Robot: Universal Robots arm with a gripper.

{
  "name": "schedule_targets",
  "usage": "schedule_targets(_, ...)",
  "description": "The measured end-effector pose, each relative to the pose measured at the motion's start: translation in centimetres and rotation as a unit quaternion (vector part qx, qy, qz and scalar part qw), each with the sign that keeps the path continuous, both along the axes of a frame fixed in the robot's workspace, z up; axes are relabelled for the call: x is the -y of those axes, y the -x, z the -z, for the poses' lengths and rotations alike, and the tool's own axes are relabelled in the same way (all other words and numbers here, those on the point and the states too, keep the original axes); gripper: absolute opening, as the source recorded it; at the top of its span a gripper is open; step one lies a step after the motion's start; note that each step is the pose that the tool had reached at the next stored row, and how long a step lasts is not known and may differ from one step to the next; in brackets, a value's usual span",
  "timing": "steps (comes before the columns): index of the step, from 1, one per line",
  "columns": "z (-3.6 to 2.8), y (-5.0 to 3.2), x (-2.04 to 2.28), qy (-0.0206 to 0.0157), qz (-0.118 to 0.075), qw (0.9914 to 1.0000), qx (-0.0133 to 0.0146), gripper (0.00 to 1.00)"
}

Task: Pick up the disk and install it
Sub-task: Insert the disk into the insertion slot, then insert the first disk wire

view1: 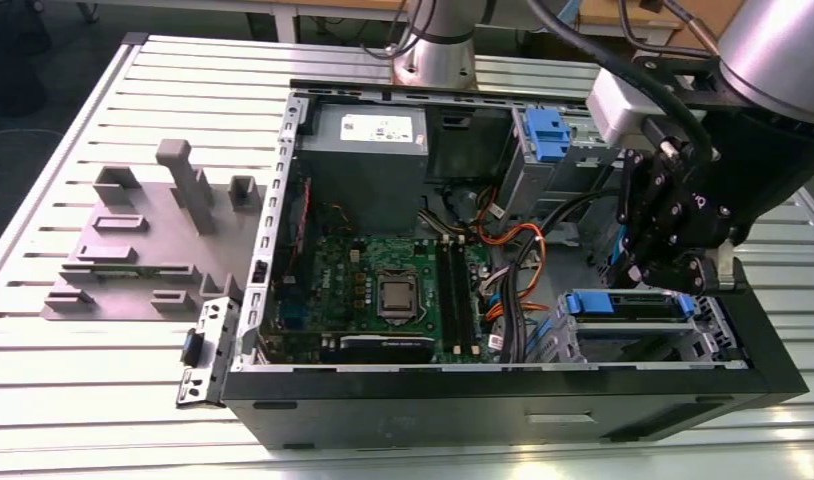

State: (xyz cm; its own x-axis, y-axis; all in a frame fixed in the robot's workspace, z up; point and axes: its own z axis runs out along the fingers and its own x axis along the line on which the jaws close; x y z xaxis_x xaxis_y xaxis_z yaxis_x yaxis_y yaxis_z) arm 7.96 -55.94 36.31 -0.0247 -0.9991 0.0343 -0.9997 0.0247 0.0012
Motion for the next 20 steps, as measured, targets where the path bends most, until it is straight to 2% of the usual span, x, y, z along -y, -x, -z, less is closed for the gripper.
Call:
schedule_targets(3, 0.2, 0.0, 0.0, -0.0001, 0.0, 1.0, 0.0, 0.11)
schedule_targets(14, 0.24, -0.1, 0.0, -0.0002, 0.0, 1.0, 0.0, 0.11)
schedule_targets(20, 0.26, -1.57, 0.0, -0.0001, 0.0, 1.0, -0.0002, 0.11)
